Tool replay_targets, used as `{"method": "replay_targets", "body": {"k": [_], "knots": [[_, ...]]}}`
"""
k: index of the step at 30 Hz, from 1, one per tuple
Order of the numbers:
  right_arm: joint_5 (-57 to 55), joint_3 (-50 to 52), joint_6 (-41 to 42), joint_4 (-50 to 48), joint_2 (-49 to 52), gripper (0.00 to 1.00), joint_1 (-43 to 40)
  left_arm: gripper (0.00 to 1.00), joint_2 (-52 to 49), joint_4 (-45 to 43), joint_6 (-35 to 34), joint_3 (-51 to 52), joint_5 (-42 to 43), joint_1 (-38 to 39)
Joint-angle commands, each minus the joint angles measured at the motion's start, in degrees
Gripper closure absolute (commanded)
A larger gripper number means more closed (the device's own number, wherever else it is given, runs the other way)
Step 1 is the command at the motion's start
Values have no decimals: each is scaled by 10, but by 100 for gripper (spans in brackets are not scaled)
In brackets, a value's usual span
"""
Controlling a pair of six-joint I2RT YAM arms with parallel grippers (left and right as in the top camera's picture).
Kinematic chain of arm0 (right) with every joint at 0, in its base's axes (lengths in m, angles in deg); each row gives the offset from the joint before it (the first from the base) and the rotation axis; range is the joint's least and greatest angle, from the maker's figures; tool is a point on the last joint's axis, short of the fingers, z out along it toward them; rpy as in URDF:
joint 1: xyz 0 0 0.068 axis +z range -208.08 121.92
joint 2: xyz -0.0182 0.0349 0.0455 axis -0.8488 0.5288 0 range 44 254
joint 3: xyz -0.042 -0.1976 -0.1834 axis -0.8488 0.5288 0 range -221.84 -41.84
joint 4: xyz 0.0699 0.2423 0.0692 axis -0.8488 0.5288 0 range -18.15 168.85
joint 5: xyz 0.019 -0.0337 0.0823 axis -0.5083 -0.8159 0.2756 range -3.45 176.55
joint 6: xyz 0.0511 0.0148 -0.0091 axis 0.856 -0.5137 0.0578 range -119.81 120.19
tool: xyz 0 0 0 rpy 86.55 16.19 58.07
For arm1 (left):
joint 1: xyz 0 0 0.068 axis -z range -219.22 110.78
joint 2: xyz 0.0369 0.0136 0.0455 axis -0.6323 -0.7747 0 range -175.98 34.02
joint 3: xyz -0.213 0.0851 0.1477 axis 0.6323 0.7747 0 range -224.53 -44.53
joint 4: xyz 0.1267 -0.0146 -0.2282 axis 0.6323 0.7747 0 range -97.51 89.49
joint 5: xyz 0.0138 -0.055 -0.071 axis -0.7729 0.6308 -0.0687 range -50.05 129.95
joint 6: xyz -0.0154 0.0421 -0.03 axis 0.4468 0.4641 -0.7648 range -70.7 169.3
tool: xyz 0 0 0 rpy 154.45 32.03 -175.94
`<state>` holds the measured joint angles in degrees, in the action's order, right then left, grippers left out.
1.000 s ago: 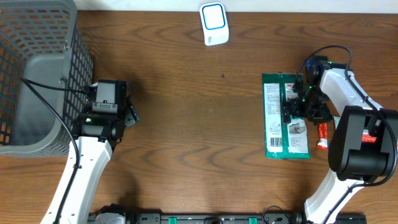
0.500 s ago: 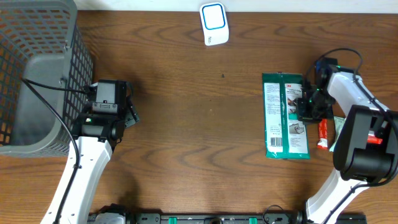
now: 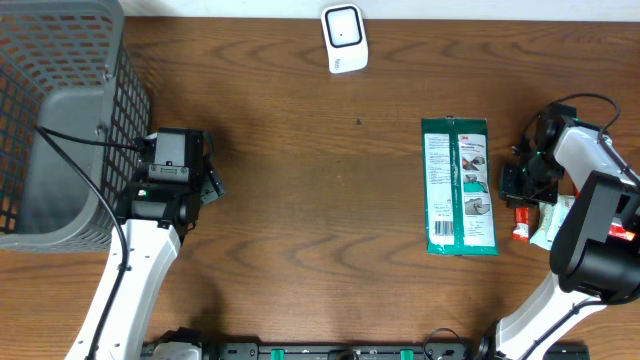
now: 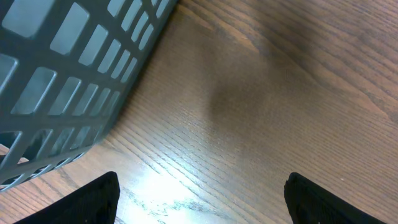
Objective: Scan the item barcode
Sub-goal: 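Release the gloves pack beside the snacks and lift the right gripper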
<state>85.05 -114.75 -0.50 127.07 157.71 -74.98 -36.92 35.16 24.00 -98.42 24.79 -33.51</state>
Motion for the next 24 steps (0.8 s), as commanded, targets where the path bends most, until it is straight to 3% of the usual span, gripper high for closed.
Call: {"method": "replay_targets", "body": {"k": [1,4,9,12,17,24], "knots": [[-5,2,14,-1,2,99,-6,14,-1,2,-1,-1,-3,-2],[15,-16,23,14,-4,99,-5,14,-1,2,-1,-1,-3,-2],[248,-23,-48,10,-44,98,10,14,-1,2,-1,-1,-3,-2],[308,-23,-47,12,-66,96,24,14,-1,2,-1,-1,-3,-2],[316,-22,-47,11,-79,90,80,14,-1,2,-1,-1,-3,-2],[237,19,-15,-119,-76,82,202,14,-1,2,-1,-1,-3,-2]]}}
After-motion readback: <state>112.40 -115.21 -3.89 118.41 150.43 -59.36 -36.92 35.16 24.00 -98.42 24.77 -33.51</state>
